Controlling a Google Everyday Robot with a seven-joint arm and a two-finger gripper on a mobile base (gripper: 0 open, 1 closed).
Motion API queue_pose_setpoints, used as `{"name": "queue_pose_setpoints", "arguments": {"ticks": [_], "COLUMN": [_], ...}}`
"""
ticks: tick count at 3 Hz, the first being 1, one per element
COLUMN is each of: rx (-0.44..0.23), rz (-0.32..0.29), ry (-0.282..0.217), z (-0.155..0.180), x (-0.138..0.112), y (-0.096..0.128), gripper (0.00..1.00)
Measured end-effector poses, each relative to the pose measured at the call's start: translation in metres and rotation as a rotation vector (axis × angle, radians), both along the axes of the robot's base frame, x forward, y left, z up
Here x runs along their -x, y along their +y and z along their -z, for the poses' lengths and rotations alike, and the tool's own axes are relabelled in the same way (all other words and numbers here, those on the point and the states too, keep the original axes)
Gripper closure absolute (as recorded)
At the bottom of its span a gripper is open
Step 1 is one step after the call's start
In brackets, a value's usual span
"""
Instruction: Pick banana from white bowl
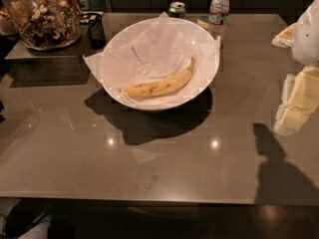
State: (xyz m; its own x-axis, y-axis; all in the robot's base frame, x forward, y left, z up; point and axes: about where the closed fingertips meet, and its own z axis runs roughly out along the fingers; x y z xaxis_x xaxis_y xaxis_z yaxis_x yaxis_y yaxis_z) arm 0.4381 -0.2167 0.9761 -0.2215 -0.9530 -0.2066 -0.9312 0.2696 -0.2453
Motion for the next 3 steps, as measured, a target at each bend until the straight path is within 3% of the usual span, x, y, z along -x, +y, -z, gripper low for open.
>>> {"name": "queue_pose_setpoints", "arguments": {"ticks": [2, 3], "rx": [-0.008, -0.058], "rz": [-0.017, -0.111], "ry": [-0.018, -0.049], "z": [-0.003, -0.011], "x": [-0.003, -0.022], "y": [0.006, 0.034], "gripper": [0.0, 0.0]}}
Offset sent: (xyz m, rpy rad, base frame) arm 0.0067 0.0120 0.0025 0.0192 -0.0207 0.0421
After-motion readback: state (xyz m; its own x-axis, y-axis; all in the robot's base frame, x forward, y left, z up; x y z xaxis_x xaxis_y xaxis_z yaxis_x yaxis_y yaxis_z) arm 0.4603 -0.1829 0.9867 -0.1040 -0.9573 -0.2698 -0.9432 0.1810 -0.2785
